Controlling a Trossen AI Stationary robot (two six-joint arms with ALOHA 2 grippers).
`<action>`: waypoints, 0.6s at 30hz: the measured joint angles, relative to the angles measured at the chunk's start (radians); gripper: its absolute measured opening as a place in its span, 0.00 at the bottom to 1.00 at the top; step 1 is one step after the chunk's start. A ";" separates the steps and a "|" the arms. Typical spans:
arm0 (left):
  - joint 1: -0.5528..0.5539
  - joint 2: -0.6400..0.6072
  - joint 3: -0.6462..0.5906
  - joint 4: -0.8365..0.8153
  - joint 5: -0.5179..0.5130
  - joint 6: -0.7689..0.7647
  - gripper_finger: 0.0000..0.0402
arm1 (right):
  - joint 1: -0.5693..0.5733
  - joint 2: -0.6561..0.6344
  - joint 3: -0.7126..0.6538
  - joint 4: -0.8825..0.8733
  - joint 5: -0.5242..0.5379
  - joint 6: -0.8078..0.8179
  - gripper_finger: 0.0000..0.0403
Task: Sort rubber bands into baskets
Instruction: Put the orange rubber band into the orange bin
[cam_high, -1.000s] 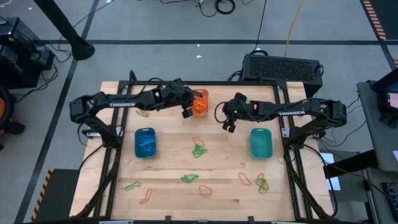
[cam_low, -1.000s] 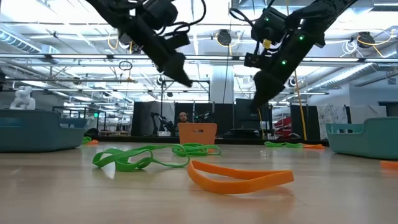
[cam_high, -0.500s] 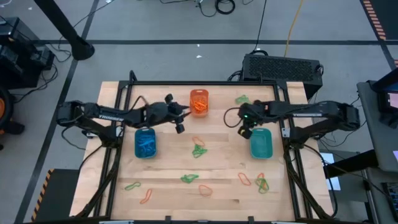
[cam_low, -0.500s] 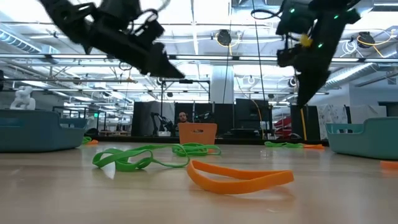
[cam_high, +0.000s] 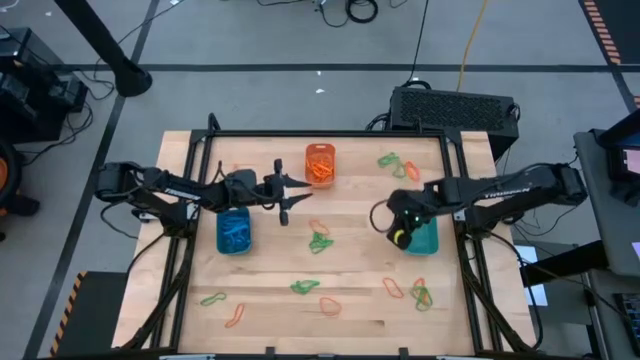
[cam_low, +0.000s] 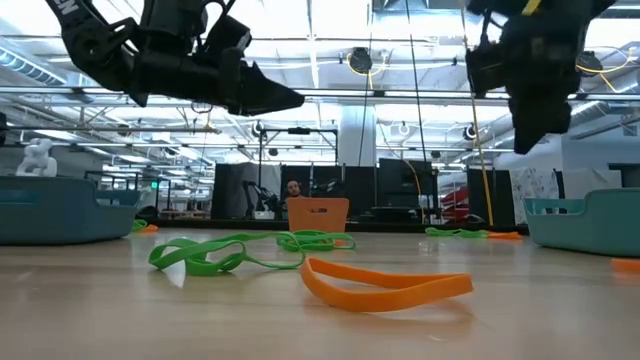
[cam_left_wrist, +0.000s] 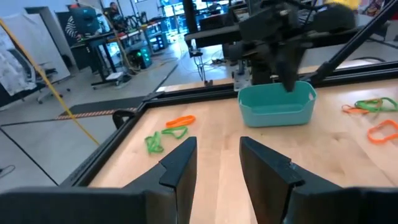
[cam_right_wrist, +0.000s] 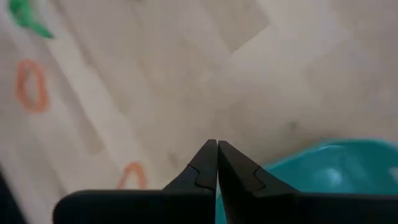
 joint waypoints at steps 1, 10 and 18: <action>0.000 0.000 0.000 -0.002 0.000 0.000 0.32 | 0.027 0.004 0.000 0.011 -0.011 0.027 0.01; 0.000 0.000 0.000 -0.015 0.003 -0.001 0.32 | 0.268 0.086 0.000 0.140 -0.062 0.162 0.01; -0.012 0.000 0.000 -0.015 0.007 0.000 0.32 | 0.401 0.254 0.000 0.166 -0.063 0.184 0.03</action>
